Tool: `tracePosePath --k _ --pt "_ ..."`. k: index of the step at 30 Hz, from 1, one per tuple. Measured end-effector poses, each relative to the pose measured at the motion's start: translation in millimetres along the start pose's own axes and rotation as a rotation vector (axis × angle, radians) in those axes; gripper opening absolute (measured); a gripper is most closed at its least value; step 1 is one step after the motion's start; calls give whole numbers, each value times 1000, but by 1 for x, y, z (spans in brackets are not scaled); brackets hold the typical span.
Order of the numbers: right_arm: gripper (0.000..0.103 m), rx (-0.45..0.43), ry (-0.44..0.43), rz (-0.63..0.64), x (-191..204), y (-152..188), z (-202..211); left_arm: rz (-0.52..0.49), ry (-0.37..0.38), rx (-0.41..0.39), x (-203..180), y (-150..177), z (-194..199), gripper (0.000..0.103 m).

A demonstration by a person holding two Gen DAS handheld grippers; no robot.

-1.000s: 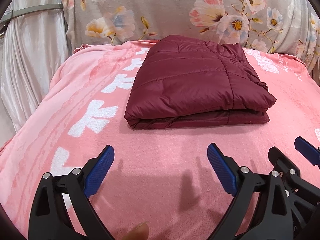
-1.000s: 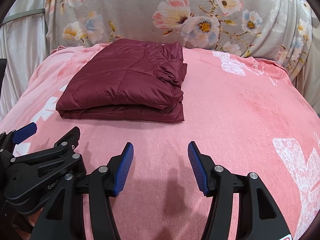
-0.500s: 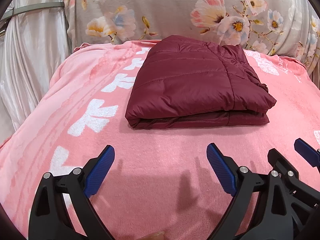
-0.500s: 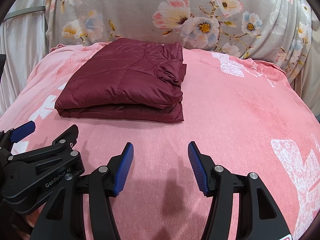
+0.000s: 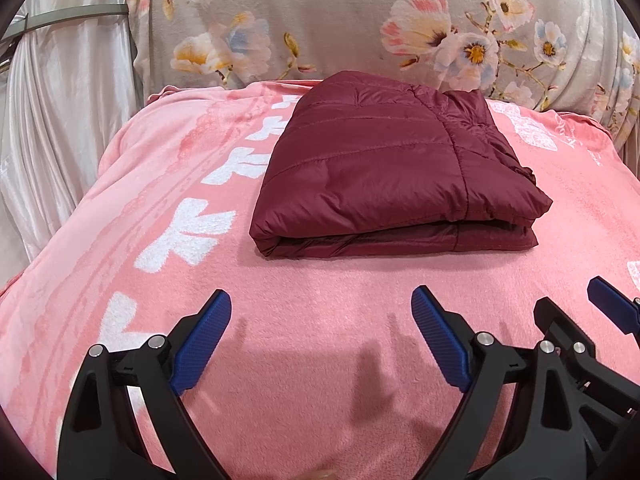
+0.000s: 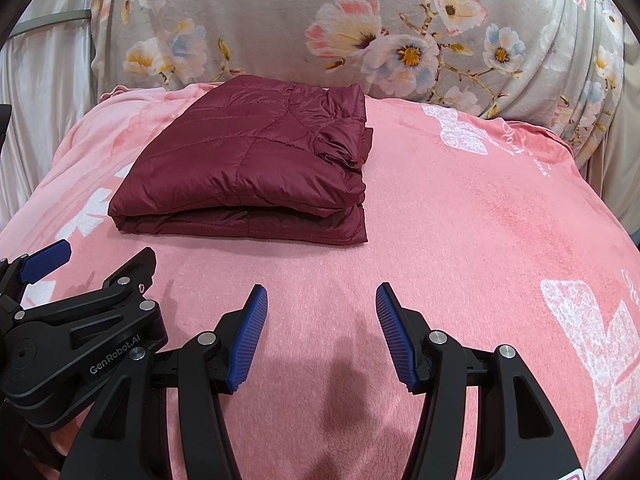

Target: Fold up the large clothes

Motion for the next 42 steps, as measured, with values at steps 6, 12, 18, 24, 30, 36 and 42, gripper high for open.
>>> tracePosePath --k 6,12,18,24,30,36,42 --pt "56 0 0 1 0 0 0 2 -1 0 -1 0 0 88" --pt "56 1 1 2 0 0 0 2 1 -1 -1 0 0 88" --pt "56 0 0 2 0 0 0 3 -1 -2 -1 0 1 87" --pt "56 0 0 3 0 0 0 3 1 -1 -1 0 1 87" --pt "56 -2 1 4 -1 0 0 4 -1 -2 -2 0 1 87" --pt "56 -4 3 6 -2 -1 0 4 -1 -2 -2 0 1 86" --pt "56 -4 2 6 -3 -1 -1 4 0 -3 -2 0 1 86"
Point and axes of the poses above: each gripper's, at about its wrist camera, not at the fingertips, and z roughly against the way its jaws point, x to its left, y to its underside, the point moved 7 cm from there along -z, roughly the way its jaws point, and after that the axes turned 9 degrees about y, right-handed, at the moved point
